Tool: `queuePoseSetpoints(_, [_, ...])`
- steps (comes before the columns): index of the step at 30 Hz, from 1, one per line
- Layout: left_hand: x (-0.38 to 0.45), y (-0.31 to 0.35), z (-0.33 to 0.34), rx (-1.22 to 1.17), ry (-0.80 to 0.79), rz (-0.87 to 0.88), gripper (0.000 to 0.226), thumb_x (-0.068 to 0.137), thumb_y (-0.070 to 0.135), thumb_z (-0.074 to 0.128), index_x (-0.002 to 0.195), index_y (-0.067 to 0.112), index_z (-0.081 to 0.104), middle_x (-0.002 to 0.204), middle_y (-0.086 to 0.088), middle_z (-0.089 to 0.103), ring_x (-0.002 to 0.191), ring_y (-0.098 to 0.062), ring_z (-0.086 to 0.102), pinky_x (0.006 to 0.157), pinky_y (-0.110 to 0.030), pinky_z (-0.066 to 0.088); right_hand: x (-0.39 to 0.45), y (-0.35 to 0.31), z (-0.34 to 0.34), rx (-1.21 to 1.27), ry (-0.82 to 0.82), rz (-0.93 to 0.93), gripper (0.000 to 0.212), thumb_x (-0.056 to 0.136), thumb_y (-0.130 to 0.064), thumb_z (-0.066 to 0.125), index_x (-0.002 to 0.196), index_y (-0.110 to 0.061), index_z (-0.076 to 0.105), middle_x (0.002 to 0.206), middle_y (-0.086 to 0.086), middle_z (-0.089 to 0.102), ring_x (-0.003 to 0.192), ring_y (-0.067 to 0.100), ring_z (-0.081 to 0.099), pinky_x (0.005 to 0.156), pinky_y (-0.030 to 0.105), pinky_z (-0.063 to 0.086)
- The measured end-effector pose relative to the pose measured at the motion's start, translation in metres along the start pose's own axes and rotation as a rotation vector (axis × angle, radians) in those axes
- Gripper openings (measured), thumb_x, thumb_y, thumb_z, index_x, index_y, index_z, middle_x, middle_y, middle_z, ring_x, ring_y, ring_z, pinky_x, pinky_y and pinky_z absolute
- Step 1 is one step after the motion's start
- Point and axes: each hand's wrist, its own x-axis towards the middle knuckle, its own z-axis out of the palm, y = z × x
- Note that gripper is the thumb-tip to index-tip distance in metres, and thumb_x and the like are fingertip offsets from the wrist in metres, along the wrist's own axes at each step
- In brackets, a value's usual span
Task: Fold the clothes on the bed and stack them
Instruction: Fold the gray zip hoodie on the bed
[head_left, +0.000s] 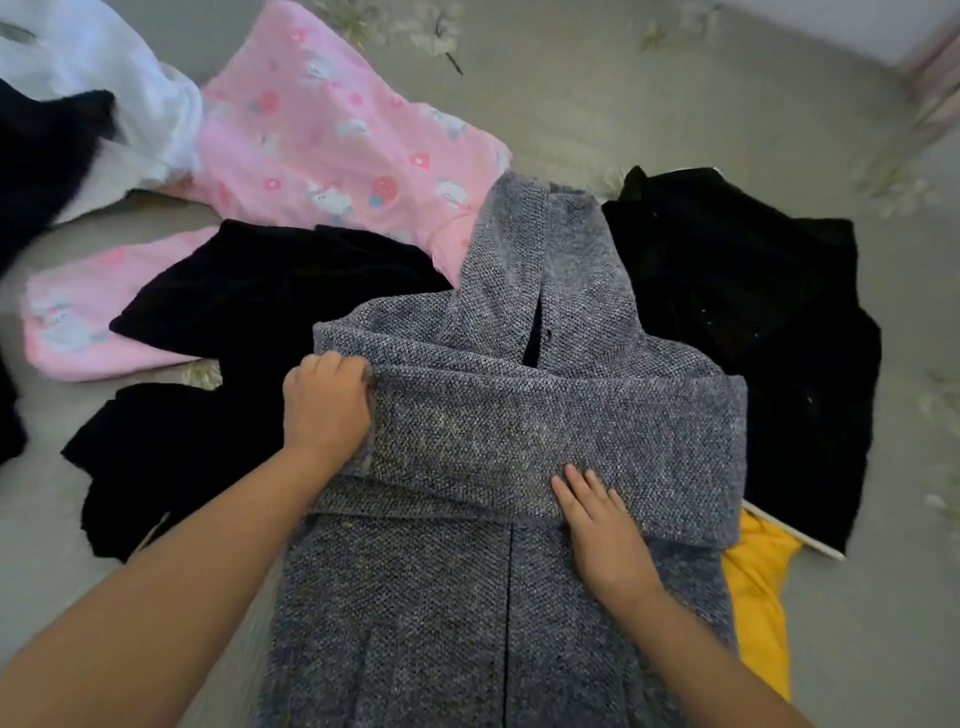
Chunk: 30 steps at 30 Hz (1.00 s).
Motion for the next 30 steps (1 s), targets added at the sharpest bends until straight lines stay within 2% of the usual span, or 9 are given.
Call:
queuePoseSetpoints(4, [0.007,0.002,-0.003,0.223,-0.251,-0.173,0.021,0.094,0.018,0.043,0.110,0.012,0.054,0.112,-0.009,0.056,0.111,-0.030,0.045,0.097,-0.043,0.030,0.001,-0.010,-0.008,-0.009,-0.122,-0.008,0.064,0.096,-0.007,0.031,0.147,-0.022,-0.004,0.154,0.000,-0.014,0.142,0.021,-0.014,0.115,0.036,-0.006])
queuePoseSetpoints(6, [0.007,0.008,0.000,0.236,-0.247,-0.163,0.027,0.093,0.017,0.043,0.119,0.013,0.047,0.122,-0.008,0.049,0.120,-0.028,0.038,0.108,-0.046,0.019,0.008,-0.011,-0.024,0.008,-0.105,-0.045,0.058,0.095,-0.016,0.035,0.148,-0.020,0.010,0.156,-0.001,0.001,0.143,0.018,0.001,0.116,0.032,0.006])
queuePoseSetpoints(9, [0.024,0.022,-0.002,0.116,-0.128,0.032,0.045,0.083,0.005,0.048,0.128,0.005,0.045,0.128,-0.014,0.047,0.123,-0.030,0.036,0.106,-0.043,0.021,0.032,-0.004,-0.066,0.152,0.136,-0.106,0.042,0.091,-0.012,0.044,0.133,-0.011,0.047,0.140,0.003,0.043,0.130,0.015,0.036,0.106,0.019,0.024])
queuePoseSetpoints(12, [0.061,0.046,-0.008,-0.109,-0.082,0.143,0.043,0.083,0.003,0.052,0.125,-0.005,0.048,0.123,-0.021,0.052,0.117,-0.033,0.045,0.100,-0.040,0.031,0.075,0.006,-0.116,0.258,0.470,-0.090,0.023,0.083,0.000,0.059,0.105,0.001,0.065,0.106,0.013,0.066,0.104,0.029,0.059,0.093,0.028,0.037])
queuePoseSetpoints(15, [0.101,0.079,-0.011,-0.351,-0.123,0.049,0.044,0.091,0.018,0.051,0.130,-0.001,0.042,0.128,-0.017,0.049,0.120,-0.030,0.043,0.097,-0.035,0.032,0.130,0.016,-0.158,0.427,0.546,0.137,0.036,0.089,-0.016,0.057,0.121,0.001,0.055,0.120,0.014,0.059,0.115,0.028,0.051,0.099,0.034,0.036])
queuePoseSetpoints(19, [0.133,0.105,-0.004,-0.654,-0.241,-0.192,0.061,0.089,0.027,0.058,0.138,0.003,0.028,0.139,-0.014,0.040,0.124,-0.026,0.040,0.094,-0.029,0.034,0.181,0.027,-0.173,0.651,0.257,0.457,0.070,0.090,-0.035,0.054,0.144,-0.008,0.019,0.143,0.013,0.038,0.130,0.031,0.037,0.106,0.046,0.032])
queuePoseSetpoints(21, [0.139,0.109,0.000,-0.748,-0.257,-0.289,0.061,0.086,0.026,0.062,0.134,0.004,0.032,0.134,-0.013,0.045,0.119,-0.027,0.045,0.089,-0.028,0.036,0.192,0.027,-0.171,0.758,0.229,0.503,0.070,0.090,-0.027,0.056,0.145,-0.008,0.017,0.142,0.014,0.039,0.128,0.032,0.039,0.106,0.049,0.032])
queuePoseSetpoints(26, [0.136,0.112,-0.016,-1.053,-0.255,-0.362,0.040,0.082,-0.002,0.058,0.121,0.007,0.055,0.103,-0.008,0.059,0.089,-0.023,0.056,0.079,-0.031,0.046,0.158,0.027,-0.178,1.136,0.342,0.241,0.033,0.085,0.001,0.057,0.114,-0.014,0.062,0.109,0.005,0.065,0.096,0.017,0.062,0.087,0.035,0.051])
queuePoseSetpoints(30, [0.088,0.092,-0.034,-1.023,-0.361,-0.128,0.025,0.070,-0.009,0.053,0.069,0.015,0.059,0.074,0.001,0.052,0.072,-0.018,0.049,0.062,-0.015,0.040,0.082,0.049,-0.165,1.038,0.231,-0.032,0.043,0.077,0.016,0.056,0.081,-0.027,0.061,0.085,-0.006,0.061,0.073,-0.012,0.058,0.070,0.006,0.044])
